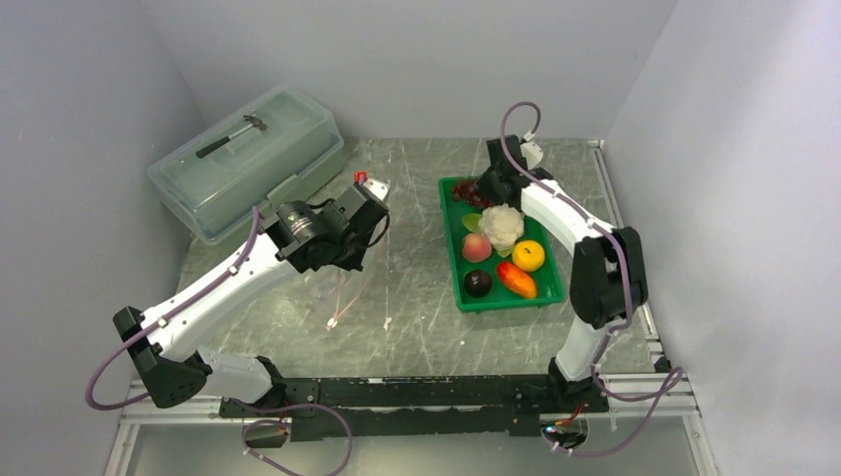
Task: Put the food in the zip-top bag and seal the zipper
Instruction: Pick up the fake fruit from the bin, then place the fake fruit in the zipper food storage bag.
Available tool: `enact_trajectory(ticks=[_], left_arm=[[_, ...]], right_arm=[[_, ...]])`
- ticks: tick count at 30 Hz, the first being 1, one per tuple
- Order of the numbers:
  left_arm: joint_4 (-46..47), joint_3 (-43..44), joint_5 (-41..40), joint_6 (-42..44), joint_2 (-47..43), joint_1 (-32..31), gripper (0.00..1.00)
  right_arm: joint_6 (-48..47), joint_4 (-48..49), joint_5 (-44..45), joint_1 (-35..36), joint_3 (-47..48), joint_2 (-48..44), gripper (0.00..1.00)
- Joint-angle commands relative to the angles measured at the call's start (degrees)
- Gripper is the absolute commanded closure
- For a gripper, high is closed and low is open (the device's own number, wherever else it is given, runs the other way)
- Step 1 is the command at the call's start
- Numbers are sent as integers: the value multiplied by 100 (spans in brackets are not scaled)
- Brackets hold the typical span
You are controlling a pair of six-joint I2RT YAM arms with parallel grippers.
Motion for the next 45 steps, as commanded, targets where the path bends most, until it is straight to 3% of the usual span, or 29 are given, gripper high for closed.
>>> enact_trajectory(ticks=[1, 11, 24, 34, 45], left_arm=[[161, 3, -100, -147, -150, 19, 100], [220, -21, -112, -261, -50, 23, 100], [311, 142, 45, -324, 298, 29, 100], [266, 443, 426, -234, 580, 36, 100], [417, 647, 802, -122, 806, 43, 100]], right_arm=[[-310, 154, 85, -9, -209, -725, 100], [-579, 374, -115, -9, -894, -1934, 100], [-1152, 233, -1072, 58, -1356, -3494, 100], [-1362, 467, -2430, 193, -1628, -4599, 100], [-804, 1558, -4168, 262, -1764, -5393, 100]])
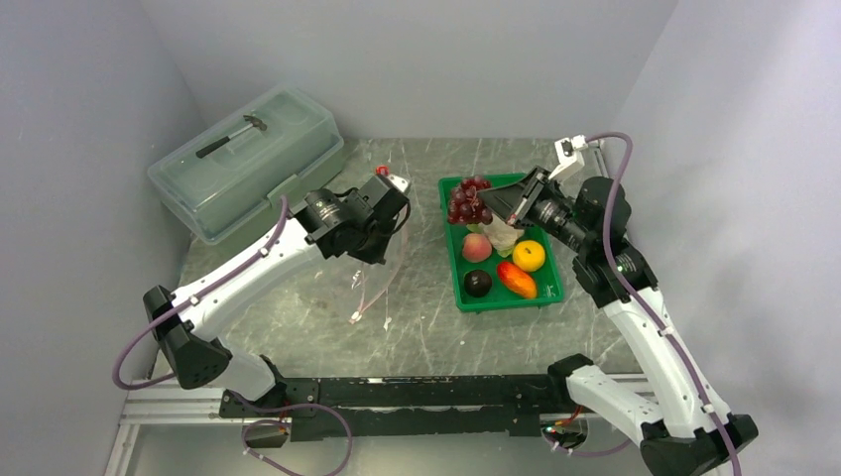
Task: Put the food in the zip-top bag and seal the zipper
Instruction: Place the fake fruit in the zipper food storage bag.
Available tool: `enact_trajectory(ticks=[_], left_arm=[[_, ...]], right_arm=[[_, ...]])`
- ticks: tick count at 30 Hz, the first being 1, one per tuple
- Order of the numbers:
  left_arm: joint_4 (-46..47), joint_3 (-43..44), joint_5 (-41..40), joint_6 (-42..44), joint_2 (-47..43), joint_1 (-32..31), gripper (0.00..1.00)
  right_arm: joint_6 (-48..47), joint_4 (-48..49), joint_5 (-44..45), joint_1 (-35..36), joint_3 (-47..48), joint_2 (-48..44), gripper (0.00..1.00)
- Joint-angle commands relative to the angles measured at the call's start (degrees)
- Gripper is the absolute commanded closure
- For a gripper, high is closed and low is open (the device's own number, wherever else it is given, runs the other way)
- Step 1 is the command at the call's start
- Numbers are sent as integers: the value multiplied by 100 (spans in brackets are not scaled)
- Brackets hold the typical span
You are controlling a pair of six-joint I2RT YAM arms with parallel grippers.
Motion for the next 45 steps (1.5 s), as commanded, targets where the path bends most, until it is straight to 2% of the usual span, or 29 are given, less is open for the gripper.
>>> enact_trajectory(ticks=[1, 6, 15, 29, 45], left_arm=[[186, 205, 230, 62, 95, 22, 100], [372, 162, 439, 60, 104, 87, 100], [434, 297, 726, 25, 129, 138, 100], [518, 414, 1278, -18, 1, 207, 100], [514, 471, 2001, -52, -290, 225, 100]], right_arm=[[393, 1108, -971, 33, -1, -354, 100], [764, 1595, -1581, 41, 53, -468, 100], [1315, 2371, -1897, 318, -70, -603, 100], [1069, 2833, -1189, 1782, -156, -280, 100], [1167, 3391, -1134, 1967, -503, -220, 100]])
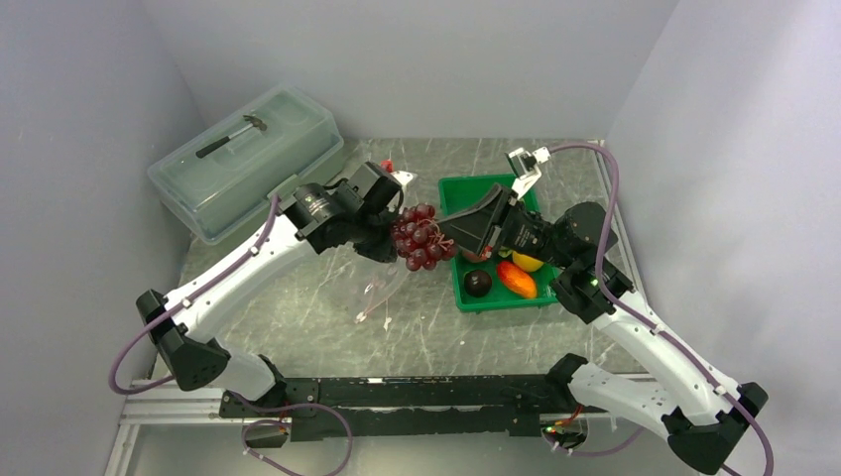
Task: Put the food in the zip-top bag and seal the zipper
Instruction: Place the fake fruit in the zipper food storage bag.
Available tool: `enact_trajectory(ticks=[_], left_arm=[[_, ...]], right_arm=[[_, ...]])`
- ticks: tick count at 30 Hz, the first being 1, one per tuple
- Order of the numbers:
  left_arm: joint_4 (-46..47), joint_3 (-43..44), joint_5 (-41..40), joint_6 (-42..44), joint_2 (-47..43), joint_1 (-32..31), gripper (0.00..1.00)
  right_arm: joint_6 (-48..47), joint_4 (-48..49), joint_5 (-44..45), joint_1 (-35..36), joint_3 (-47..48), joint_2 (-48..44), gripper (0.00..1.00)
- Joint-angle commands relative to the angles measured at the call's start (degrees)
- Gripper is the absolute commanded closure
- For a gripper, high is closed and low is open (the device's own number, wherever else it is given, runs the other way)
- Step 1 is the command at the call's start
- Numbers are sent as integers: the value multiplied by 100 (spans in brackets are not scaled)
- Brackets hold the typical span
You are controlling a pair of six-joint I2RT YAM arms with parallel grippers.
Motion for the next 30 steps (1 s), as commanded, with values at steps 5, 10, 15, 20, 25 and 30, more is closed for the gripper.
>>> enact_trajectory(ticks=[5, 10, 15, 20, 25, 30], left_arm=[[209, 294, 548, -87, -359, 22, 100], [251, 318, 697, -107, -400, 28, 100], [233, 378, 778, -125, -397, 32, 100], [158, 460, 731, -103, -355, 26, 100], [132, 514, 775, -83, -304, 27, 100], [19, 569, 733, -48, -261, 25, 100]], right_arm=[[92, 817, 80, 60, -99, -88, 100], [86, 850, 110, 77, -165, -102, 100], [-67, 548, 239, 103, -175, -95, 100], [-510, -160, 654, 209, -131, -47, 100], [-889, -562, 1166, 370, -233, 107, 100], [-1278, -920, 1626, 583, -165, 304, 100]])
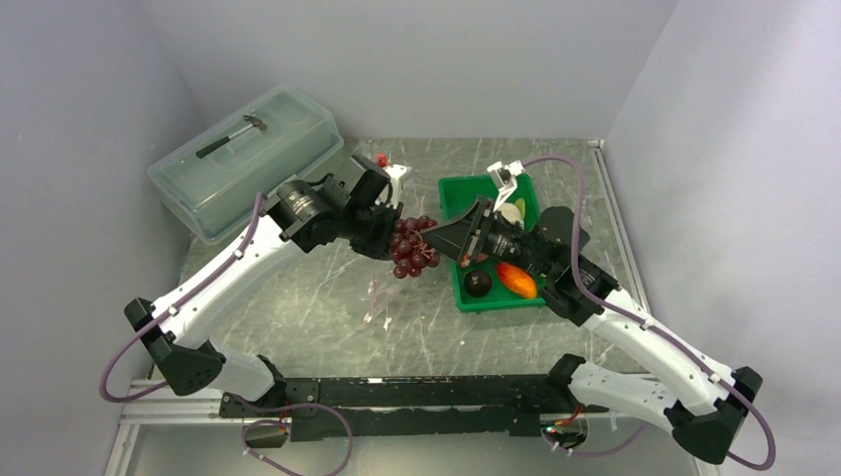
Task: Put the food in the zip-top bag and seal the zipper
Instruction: Place the fake fruit in the zipper food storage bag.
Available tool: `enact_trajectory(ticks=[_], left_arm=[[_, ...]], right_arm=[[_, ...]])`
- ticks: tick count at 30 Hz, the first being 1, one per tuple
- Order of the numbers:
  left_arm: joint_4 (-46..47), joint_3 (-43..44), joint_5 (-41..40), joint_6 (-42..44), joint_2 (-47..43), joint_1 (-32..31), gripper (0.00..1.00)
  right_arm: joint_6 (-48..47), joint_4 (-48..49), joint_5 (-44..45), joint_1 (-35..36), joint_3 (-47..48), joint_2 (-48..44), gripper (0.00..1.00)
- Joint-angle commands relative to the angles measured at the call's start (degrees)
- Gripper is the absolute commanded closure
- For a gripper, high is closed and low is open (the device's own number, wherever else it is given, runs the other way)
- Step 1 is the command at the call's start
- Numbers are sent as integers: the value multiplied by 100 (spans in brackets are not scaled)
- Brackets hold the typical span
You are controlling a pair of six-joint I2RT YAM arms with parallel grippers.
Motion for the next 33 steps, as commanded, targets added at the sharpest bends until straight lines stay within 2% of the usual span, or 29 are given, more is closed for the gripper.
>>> enact_trajectory(ticks=[1, 18, 28, 33], left_arm=[[34, 370, 149, 17, -25, -53, 100], [-393, 636, -117, 266, 108, -51, 100], [-529, 694, -272, 312, 130, -53, 100], [-674, 748, -482, 312, 97, -10, 100]], right_arm=[[-621, -508, 794, 208, 111, 229, 100], [-1650, -1702, 2247, 1165, 885, 1162, 100], [-1892, -1810, 3103, 1543, 1054, 1687, 100], [-1971, -1880, 3145, 1632, 1031, 1802, 100]])
